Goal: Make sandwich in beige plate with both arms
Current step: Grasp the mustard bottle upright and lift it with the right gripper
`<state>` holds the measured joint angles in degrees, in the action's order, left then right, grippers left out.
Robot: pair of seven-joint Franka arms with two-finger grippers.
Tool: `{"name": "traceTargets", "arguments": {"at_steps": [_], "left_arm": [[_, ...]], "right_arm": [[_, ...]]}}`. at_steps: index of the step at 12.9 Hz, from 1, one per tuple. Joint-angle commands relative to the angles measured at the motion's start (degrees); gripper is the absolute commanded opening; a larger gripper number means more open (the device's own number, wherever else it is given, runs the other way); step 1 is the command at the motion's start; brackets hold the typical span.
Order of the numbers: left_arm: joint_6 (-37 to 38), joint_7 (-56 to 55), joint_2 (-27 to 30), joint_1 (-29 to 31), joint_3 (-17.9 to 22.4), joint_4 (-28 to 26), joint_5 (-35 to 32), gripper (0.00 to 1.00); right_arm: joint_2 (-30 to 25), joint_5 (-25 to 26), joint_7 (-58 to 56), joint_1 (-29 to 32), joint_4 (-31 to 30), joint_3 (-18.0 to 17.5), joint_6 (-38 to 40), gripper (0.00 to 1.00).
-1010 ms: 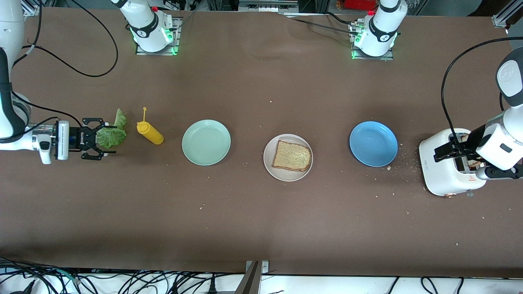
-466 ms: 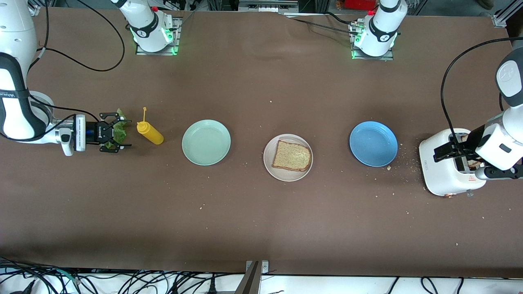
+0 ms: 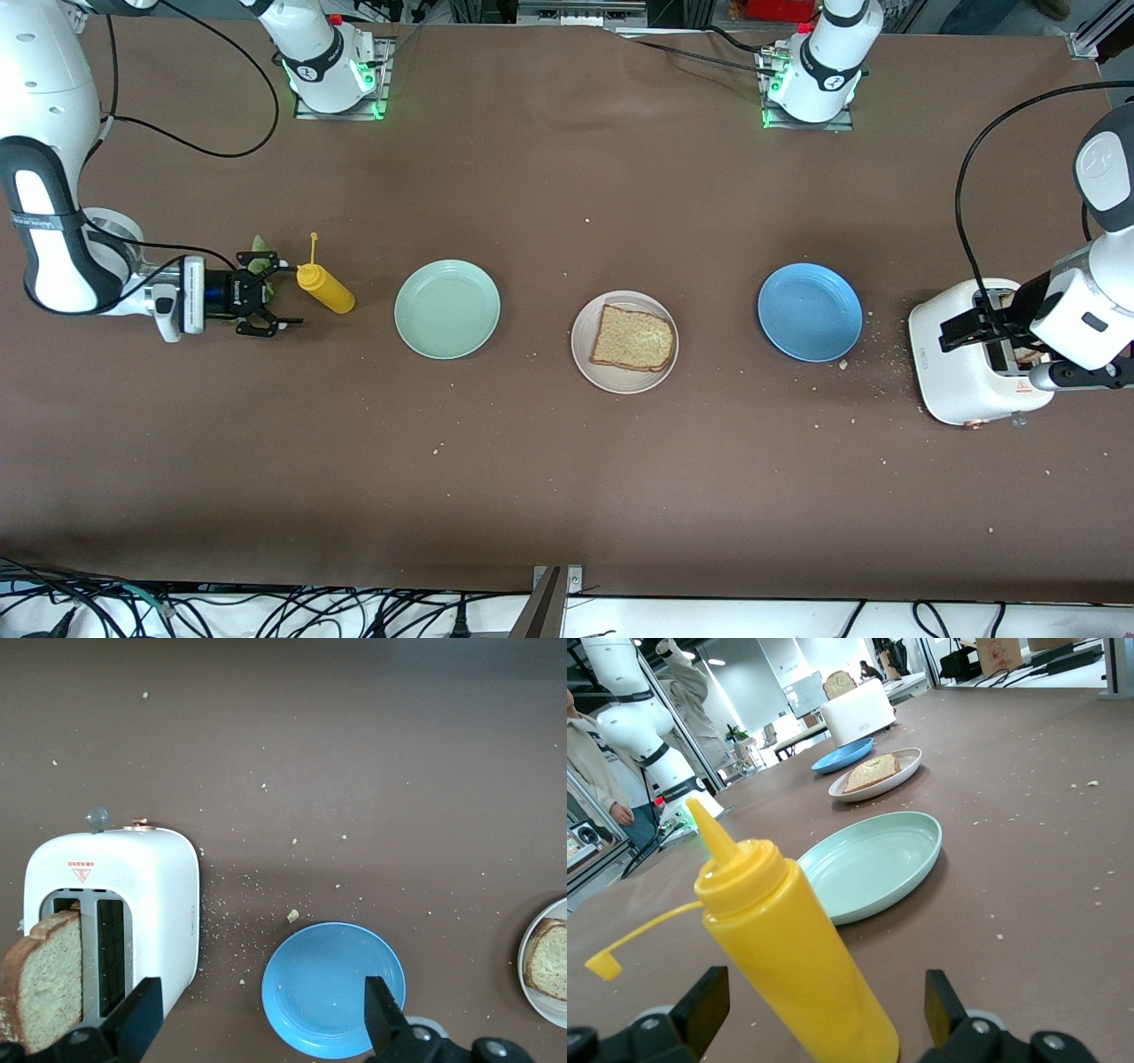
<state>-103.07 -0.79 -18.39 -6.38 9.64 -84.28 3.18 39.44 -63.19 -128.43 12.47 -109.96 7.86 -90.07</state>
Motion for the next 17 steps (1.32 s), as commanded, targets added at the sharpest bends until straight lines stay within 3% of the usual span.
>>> {"name": "traceTargets", "arguments": {"at_steps": [1, 4, 5, 8, 10, 11, 17], "left_arm": [[0.42, -1.05, 0.46, -0.39, -0.15, -0.36, -2.13, 1.0], [0.42, -1.75, 0.46, -0.48, -0.15, -0.36, -2.13, 1.0], [0.42, -1.76, 0.46, -0.48, -0.15, -0.36, -2.13, 1.0], [0.42, -1.76, 0.46, -0.48, -0.15, -0.45, -2.13, 1.0], [0.42, -1.76, 0.46, -0.48, -0.15, -0.45, -2.13, 1.0], [0.42, -1.84, 0.46, -0.57, -0.15, -0.62, -2.13, 1.0], [0.42, -2.63, 0.37, -0.66, -0.15, -0.71, -2.13, 1.0]], "right_arm": [[1.25, -1.85, -3.05, 0.09, -1.4, 0.14, 1.22, 0.98], [1.69, -3.69, -3.66, -0.34, -1.66, 0.14, 1.22, 0.95], [1.69, -4.74, -3.67, -0.95, -1.66, 0.14, 1.22, 0.86], [1.78, -7.11, -3.76, -2.36, -1.4, 0.14, 1.13, 0.47], [2.13, -7.47, -4.11, -3.07, -1.4, 0.14, 0.43, 0.1], [2.22, -8.08, -4.19, -3.24, -1.49, 0.22, 0.42, 0.0], [0.56, -7.22, -1.84, -4.82, 1.66, 1.19, -0.45, 0.0]]}}
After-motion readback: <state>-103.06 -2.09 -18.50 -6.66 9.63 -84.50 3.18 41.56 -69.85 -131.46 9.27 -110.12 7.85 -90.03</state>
